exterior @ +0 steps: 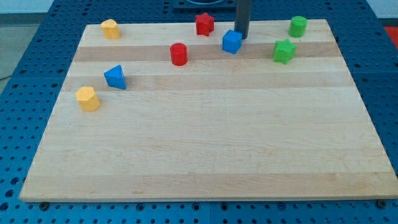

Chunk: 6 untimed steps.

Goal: Move the green star slightly right

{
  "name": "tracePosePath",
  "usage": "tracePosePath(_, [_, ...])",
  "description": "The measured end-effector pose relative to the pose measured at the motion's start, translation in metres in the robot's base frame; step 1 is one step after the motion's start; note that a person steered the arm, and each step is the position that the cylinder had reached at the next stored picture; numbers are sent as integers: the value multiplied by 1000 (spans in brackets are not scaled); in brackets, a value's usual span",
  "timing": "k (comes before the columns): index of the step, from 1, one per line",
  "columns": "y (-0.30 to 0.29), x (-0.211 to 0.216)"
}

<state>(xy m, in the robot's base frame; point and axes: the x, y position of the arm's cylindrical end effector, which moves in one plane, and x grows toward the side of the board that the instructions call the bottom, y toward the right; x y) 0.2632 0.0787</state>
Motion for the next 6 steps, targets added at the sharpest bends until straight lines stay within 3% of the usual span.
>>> tracePosePath(3, [3, 19])
tracePosePath(4, [27, 22])
tracePosePath(6, [86, 69])
